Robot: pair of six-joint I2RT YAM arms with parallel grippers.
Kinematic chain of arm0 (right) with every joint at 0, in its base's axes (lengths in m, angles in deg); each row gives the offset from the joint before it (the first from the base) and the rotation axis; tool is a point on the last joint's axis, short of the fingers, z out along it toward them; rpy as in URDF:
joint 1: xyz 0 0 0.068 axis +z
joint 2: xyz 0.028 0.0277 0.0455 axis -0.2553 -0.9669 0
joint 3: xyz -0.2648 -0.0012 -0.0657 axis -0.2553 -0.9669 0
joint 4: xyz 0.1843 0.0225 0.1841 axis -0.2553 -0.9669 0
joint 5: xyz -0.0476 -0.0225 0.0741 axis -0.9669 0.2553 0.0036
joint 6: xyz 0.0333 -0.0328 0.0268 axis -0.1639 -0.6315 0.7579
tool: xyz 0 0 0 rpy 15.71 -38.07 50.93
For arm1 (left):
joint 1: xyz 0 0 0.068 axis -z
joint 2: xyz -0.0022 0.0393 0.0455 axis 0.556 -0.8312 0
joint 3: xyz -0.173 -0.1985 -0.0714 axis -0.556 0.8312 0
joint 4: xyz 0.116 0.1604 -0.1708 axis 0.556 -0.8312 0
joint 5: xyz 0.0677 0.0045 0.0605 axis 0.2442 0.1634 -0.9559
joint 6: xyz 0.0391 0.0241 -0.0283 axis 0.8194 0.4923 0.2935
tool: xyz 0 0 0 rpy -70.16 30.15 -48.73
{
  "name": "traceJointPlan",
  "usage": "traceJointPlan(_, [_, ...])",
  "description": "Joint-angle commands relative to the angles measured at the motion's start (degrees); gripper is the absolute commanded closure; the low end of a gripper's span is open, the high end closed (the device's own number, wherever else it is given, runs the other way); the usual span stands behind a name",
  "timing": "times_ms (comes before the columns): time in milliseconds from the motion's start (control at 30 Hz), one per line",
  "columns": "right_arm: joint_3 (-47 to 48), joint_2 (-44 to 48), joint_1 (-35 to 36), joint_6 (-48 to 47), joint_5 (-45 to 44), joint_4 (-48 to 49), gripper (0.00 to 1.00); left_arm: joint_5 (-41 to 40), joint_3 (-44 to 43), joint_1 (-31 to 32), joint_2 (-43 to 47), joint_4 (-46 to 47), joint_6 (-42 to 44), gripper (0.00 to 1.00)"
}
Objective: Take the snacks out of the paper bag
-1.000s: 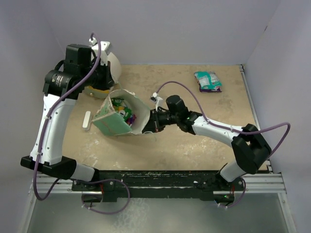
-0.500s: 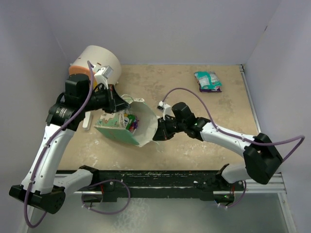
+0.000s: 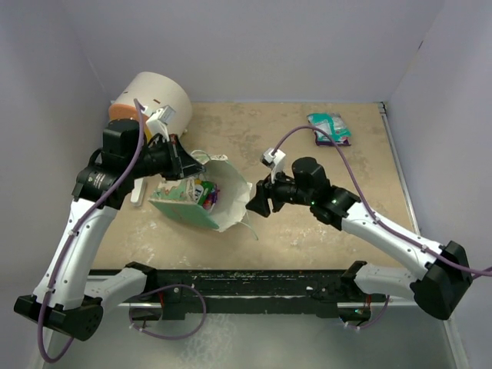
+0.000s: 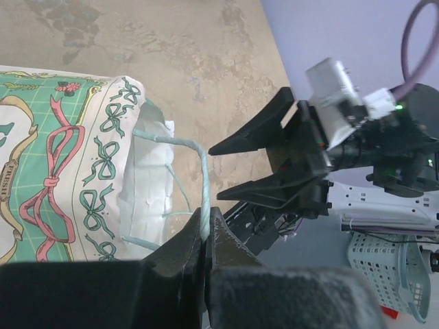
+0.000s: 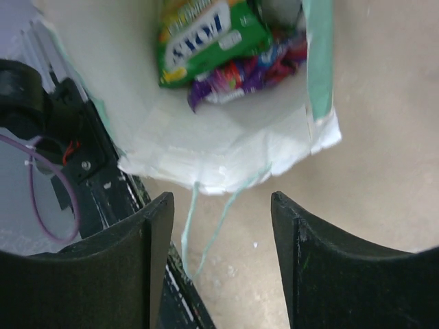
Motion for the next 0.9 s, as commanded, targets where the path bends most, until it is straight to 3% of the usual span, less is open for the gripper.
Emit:
traceJointPlan(0, [1.57,1.35,1.15,2.23,1.28,13.11,0.38,-1.85,-0.68,0.02,2.36,0.54,-3.08,1.00])
traceJointPlan(100, [-0.07,0.31,3.53,11.44,0.13,25.10,0.37,-2.38,-0.28,-0.01,2.89,0.78,-4.79,1.00])
traceJointPlan(200, [-4.95,-0.31,7.45,22.12,-7.56,40.41,0.36,-2.61,-0.45,-0.02,2.94,1.28,-6.11,1.00])
traceJointPlan(267, [-6.54,-2.33,9.58,28.29,-13.44,45.53,0.36,-2.89,-1.00,-0.01,2.95,1.22,-6.18,1.00])
traceJointPlan(467, [-4.76,-8.94,11.49,39.71,-24.52,38.63,0.41,-2.63,-2.50,-0.05,3.07,-1.90,-3.36,1.00])
traceJointPlan(633, [-3.29,-14.12,12.60,42.22,-25.10,37.99,0.45,-0.38,-1.48,-0.05,3.77,-2.45,-2.31,1.00])
traceJointPlan(867, [2.12,-23.09,15.61,45.90,-34.53,38.31,0.47,-0.05,0.17,-0.05,5.06,-1.43,-5.28,1.00])
